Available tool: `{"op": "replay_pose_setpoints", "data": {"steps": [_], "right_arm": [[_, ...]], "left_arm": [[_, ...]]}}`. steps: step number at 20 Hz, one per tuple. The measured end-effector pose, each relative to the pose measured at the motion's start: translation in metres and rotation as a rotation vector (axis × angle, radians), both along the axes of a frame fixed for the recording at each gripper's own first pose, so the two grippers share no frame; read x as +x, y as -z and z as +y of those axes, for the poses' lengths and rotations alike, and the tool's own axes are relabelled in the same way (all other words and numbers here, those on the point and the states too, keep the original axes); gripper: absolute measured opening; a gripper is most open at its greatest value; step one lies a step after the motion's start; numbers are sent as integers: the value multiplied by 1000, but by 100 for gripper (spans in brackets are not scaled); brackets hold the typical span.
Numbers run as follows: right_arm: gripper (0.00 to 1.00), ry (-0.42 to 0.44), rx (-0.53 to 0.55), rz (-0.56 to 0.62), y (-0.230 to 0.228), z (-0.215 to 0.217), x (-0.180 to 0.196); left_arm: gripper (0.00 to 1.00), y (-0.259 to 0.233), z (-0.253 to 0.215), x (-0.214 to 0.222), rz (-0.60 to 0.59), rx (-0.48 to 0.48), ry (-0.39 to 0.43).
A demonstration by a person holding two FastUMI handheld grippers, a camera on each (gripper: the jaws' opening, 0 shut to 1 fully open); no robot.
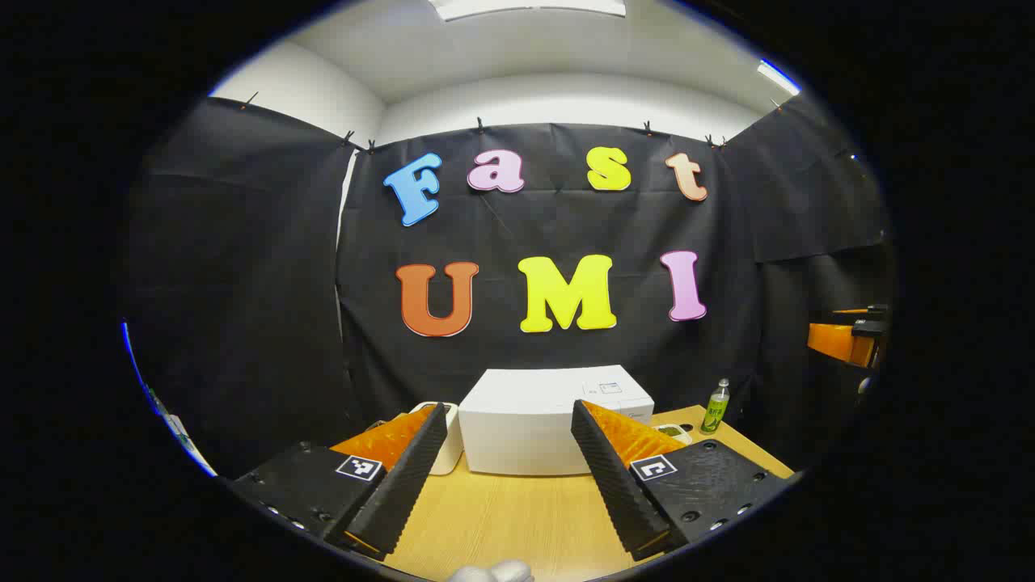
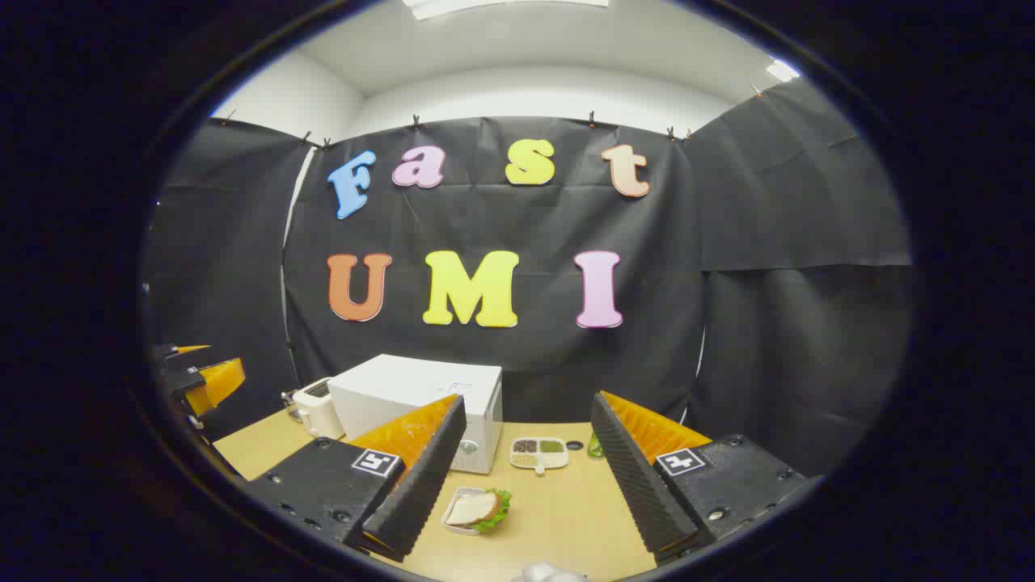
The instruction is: Open the microwave oven with the left hand, put the food in, and close the microwave oven.
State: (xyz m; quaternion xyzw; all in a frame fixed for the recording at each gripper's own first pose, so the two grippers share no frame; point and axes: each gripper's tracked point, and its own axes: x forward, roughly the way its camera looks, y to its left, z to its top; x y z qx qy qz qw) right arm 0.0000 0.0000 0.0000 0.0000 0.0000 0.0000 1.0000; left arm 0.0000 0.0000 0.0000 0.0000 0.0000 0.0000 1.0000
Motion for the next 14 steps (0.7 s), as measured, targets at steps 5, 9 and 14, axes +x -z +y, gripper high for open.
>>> {"op": "replay_pose_setpoints", "data": {"steps": [5, 9, 14], "right_arm": [[92, -14, -8, 9, 1, 3, -1], [92, -9, -21, 5, 0, 1, 0], [100, -44, -9, -12, -6, 18, 5]], "left_arm": [[95, 2, -7, 1, 2, 9, 23], [95, 1, -6, 5, 1, 14, 23], [95, 0, -2, 7, 9, 11, 5]]}}
